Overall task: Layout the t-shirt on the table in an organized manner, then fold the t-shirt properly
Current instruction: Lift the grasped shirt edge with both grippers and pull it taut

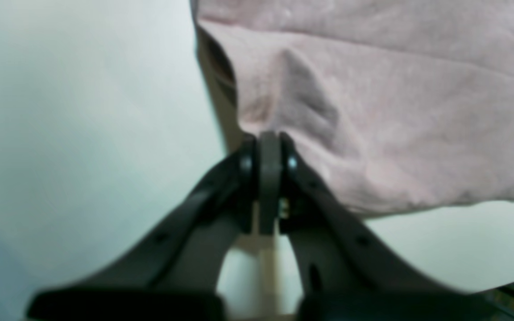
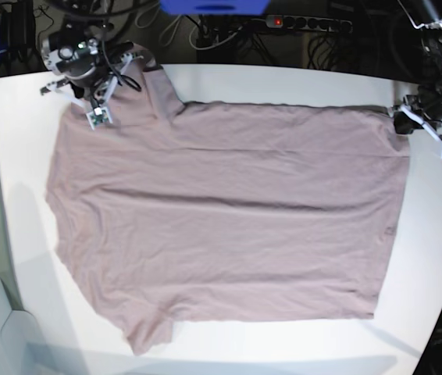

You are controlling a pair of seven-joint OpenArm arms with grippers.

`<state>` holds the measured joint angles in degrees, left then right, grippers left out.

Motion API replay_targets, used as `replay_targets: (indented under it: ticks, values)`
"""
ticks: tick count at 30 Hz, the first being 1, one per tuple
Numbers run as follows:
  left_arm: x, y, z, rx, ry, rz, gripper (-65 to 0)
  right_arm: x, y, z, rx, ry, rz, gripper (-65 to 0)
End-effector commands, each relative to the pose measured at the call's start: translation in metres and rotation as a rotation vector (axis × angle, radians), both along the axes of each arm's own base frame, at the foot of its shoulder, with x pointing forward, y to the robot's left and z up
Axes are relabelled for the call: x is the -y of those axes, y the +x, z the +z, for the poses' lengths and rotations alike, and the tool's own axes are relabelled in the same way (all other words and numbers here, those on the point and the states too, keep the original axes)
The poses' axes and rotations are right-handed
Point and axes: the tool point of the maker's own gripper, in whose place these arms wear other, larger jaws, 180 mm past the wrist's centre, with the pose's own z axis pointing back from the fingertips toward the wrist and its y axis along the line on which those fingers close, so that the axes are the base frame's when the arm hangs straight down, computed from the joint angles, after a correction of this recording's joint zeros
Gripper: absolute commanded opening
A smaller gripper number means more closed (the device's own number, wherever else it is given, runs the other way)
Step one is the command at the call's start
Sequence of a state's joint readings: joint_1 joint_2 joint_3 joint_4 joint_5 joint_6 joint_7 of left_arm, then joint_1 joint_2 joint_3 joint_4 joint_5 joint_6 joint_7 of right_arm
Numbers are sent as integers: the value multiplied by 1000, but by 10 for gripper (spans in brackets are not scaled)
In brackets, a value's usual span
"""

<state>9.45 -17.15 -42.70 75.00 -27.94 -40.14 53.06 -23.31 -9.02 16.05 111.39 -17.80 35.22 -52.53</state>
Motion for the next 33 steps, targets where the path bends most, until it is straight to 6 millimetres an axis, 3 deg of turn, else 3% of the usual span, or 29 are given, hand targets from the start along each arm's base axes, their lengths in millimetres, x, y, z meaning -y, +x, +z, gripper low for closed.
replay_targets:
  ticks: [1,13,26,33]
  values:
    - [-7,0,4,-14,28,-7,-647,-5,13,15,58,3,50,-650]
    - [-4,44,60,150,124,-59,-647,-4,63,48,197,-12,78,-650]
    - [-8,81,91,252,137,-51,-647,-3,114,83,339,-19,75,-650]
    - [-8,92,102,287,138,-48,-647,17,126,96,384,-41,20,-650]
